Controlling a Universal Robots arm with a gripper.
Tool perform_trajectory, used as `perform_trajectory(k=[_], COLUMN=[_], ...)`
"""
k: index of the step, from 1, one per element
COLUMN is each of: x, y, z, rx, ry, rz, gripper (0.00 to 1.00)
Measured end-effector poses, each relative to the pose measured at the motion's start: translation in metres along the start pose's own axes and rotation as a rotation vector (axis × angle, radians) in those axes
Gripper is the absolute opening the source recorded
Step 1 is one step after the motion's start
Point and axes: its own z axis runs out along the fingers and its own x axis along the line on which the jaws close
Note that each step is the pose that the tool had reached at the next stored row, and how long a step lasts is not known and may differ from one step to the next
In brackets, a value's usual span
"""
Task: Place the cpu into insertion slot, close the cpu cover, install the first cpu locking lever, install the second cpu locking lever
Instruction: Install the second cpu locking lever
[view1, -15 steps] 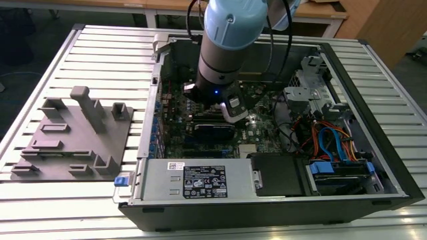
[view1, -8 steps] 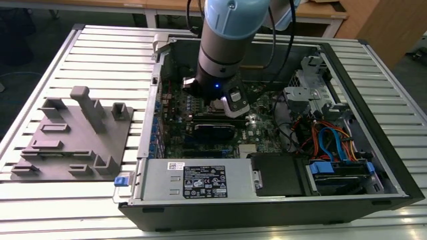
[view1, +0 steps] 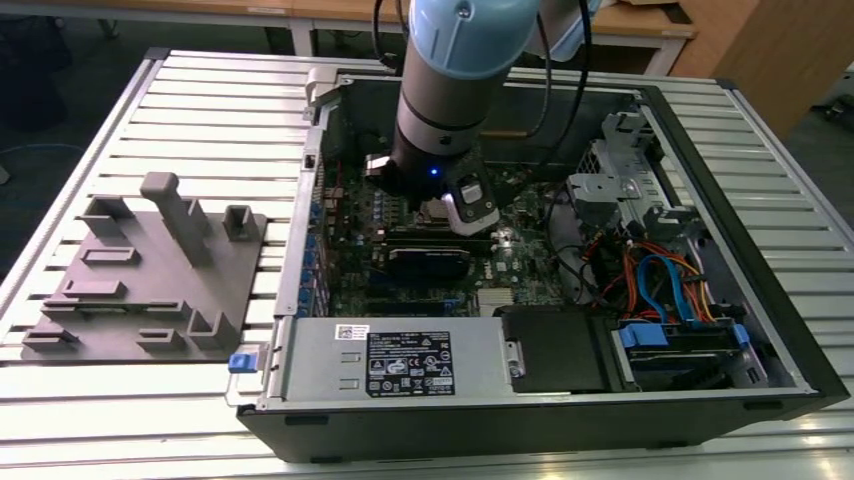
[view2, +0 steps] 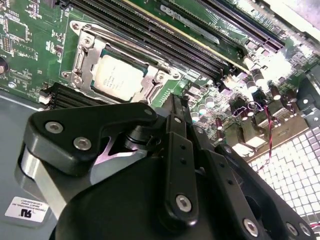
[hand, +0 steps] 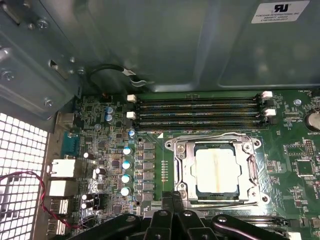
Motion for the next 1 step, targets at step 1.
perform_trajectory(k=[1], x=[0.0000], y=[0.0000], z=[0.0000], rx=[0.0000], ry=[0.0000], rz=[0.000], gripper=[0.10])
